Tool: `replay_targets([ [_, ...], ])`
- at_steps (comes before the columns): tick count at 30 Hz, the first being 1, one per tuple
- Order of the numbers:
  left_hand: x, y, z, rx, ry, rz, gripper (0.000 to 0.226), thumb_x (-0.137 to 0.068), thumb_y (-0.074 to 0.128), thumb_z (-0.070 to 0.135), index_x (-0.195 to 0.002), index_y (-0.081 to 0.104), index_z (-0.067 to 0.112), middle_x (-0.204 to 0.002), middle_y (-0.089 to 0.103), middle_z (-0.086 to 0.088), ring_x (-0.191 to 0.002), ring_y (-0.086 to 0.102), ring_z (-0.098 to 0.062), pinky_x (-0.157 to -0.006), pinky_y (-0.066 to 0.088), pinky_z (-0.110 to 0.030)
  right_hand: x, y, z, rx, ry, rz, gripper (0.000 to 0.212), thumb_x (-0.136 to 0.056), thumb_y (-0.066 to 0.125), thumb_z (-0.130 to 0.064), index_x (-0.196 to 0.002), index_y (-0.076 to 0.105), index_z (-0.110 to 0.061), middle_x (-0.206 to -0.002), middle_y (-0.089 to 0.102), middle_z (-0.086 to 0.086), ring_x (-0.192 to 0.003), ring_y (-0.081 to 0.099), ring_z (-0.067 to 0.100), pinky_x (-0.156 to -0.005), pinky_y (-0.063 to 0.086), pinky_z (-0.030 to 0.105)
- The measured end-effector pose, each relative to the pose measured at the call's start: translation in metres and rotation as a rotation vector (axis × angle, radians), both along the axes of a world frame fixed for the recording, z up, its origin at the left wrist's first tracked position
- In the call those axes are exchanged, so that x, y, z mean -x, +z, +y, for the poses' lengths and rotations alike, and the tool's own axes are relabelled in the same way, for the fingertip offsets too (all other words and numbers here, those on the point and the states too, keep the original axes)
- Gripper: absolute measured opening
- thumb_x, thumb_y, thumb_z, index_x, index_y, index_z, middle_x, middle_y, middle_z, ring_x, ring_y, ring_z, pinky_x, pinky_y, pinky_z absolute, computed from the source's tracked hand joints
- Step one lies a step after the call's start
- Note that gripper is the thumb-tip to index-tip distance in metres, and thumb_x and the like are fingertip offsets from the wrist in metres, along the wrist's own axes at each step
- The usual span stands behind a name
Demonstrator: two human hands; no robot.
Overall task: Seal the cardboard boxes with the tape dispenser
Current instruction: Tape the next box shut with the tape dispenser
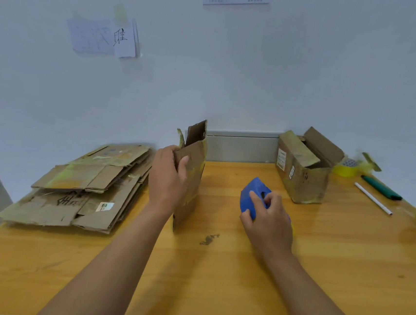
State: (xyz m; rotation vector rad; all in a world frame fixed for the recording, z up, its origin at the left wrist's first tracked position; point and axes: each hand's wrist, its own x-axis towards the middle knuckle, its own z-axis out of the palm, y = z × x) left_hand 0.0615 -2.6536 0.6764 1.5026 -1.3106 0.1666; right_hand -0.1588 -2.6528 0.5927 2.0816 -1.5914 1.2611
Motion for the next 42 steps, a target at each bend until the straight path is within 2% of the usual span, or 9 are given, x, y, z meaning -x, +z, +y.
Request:
replay_targets([
  [3,-0.003,-0.002,0.000,0.005,-0.006,0.003,0.028,-0.098,0.059,0.024,-0.121,0.058,0.008,-0.110,0.059,-0.006,-0.098,0.053,-0.020,-0.079,0.038,-0.027,-0.009,-0.008,0.006,-0.036,0.015,0.166,0.043,-0.065,0.087,-0.013,-0.106,0.076,-0.007,-0.088,0.054,0.014,-0.060,0.054,0.026,-0.046,0.045,0.033],
  [7,-0.009,-0.002,0.001,-0.013,-0.002,0.018,0.030,-0.098,0.059,0.026,-0.123,0.057,0.009,-0.112,0.058,-0.006,-0.099,0.052,-0.019,-0.079,0.037,-0.027,-0.021,-0.017,0.009,-0.293,0.050,0.319,0.035,-0.093,0.062,-0.024,-0.127,0.065,-0.021,-0.111,0.049,0.007,-0.080,0.049,0.020,-0.069,0.046,0.033],
  [16,-0.019,-0.005,0.002,0.031,-0.069,0.001,0.031,-0.098,0.060,0.022,-0.124,0.057,0.006,-0.109,0.054,0.004,-0.095,0.043,-0.002,-0.077,0.030,-0.011,-0.038,0.013,-0.014,-0.405,0.023,0.198,0.082,-0.084,0.030,-0.082,-0.154,0.017,-0.042,-0.150,0.033,0.003,-0.137,0.028,0.028,-0.109,0.030,0.046],
  [19,-0.027,-0.004,0.000,0.050,-0.115,-0.009,0.029,-0.097,0.058,0.021,-0.124,0.057,0.009,-0.106,0.053,0.007,-0.090,0.043,-0.001,-0.074,0.031,-0.009,-0.043,0.031,-0.028,-0.414,0.076,0.100,0.085,-0.081,0.025,-0.083,-0.154,0.018,-0.039,-0.149,0.033,0.002,-0.139,0.025,0.027,-0.110,0.028,0.048],
  [25,-0.053,-0.008,0.000,0.101,-0.194,0.114,0.031,-0.099,0.048,0.030,-0.129,0.043,0.031,-0.091,0.052,0.012,-0.082,0.051,-0.003,-0.071,0.040,-0.017,-0.066,0.063,-0.080,-0.451,0.332,-0.318,0.078,-0.092,0.055,-0.059,-0.156,0.022,-0.028,-0.157,0.026,0.005,-0.145,0.025,0.026,-0.113,0.027,0.046],
  [31,-0.066,-0.019,-0.004,0.102,-0.208,0.243,0.044,-0.098,0.047,0.037,-0.140,0.032,0.036,-0.110,0.052,0.008,-0.102,0.055,-0.010,-0.092,0.050,-0.041,-0.093,0.082,-0.121,-0.550,0.502,-0.681,0.082,-0.093,0.056,-0.055,-0.158,0.013,-0.030,-0.165,0.013,0.000,-0.150,0.018,0.024,-0.107,0.025,0.036],
  [35,-0.065,-0.023,-0.013,0.109,-0.217,0.330,0.060,-0.092,0.054,0.048,-0.144,0.024,0.042,-0.110,0.054,0.014,-0.102,0.056,-0.003,-0.091,0.047,-0.030,-0.112,0.087,-0.130,-0.606,0.589,-0.694,0.077,-0.091,0.056,-0.059,-0.155,0.019,-0.038,-0.161,0.017,-0.004,-0.146,0.024,0.023,-0.101,0.030,0.035],
  [39,-0.066,-0.019,-0.028,0.141,-0.206,0.333,0.061,-0.094,0.054,0.046,-0.146,0.024,0.038,-0.103,0.048,0.042,-0.103,0.053,0.009,-0.085,0.042,-0.012,-0.117,0.095,-0.132,-0.567,0.624,-0.752,0.066,-0.092,0.058,-0.050,-0.150,0.031,-0.036,-0.152,0.027,-0.004,-0.133,0.032,0.013,-0.097,0.031,0.031],
  [42,-0.062,-0.012,-0.039,0.179,-0.230,0.343,0.056,-0.096,0.054,0.039,-0.145,0.028,0.031,-0.102,0.053,0.033,-0.099,0.057,0.003,-0.082,0.041,-0.006,-0.115,0.104,-0.128,-0.512,0.685,-0.748,0.067,-0.088,0.056,-0.050,-0.149,0.031,-0.035,-0.139,0.033,-0.007,-0.114,0.041,-0.001,-0.085,0.036,0.014],
])
